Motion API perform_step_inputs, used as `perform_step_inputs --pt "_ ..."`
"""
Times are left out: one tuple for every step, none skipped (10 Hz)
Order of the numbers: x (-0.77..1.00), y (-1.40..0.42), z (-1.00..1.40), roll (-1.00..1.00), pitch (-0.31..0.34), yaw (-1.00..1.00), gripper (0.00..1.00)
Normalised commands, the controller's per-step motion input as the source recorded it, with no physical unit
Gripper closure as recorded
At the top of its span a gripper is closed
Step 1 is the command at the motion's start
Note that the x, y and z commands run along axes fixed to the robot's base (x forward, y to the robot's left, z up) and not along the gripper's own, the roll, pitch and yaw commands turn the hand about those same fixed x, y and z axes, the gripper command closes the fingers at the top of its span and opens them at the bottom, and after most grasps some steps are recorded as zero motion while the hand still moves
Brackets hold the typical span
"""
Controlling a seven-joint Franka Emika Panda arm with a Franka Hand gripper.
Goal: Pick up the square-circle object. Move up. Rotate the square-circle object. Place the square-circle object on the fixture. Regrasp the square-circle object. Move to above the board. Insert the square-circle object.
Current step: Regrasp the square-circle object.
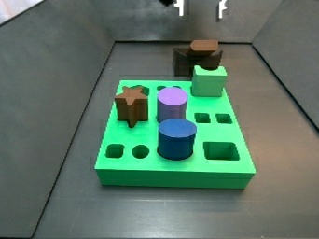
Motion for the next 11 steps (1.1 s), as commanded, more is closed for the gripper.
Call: perform_step_inputs --pt "-1.0 0.0 0.0 0.0 -0.14 0.0 0.0" --pt "-1.0 -0.01 0.0 0.02 -0.144 0.02 0.0" --pt "-1.0 -0.01 0.0 0.04 -0.148 0.04 0.0" --pt "-1.0 -0.01 0.01 0.06 -0.15 0.06 0.0" --pt "-1.0 -0.01 0.01 0.08 -0.147 0.07 0.0" --pt "-1.0 -0.01 0.01 0.08 -0.14 0.08 0.0" --pt "-1.0 -0.01 0.02 0.08 -0.125 0.09 0.0" --pt "-0.8 -0.01 0.01 0.08 -0.099 0.1 0.0" --pt "-0.57 -1.0 -0.54 0.79 0.007 -1.0 0.0" --pt "-0.36 -1.0 -0.49 0.79 -0.006 -1.0 0.0" --pt "-0.27 -1.0 -0.39 0.79 -0.027 -1.0 0.0"
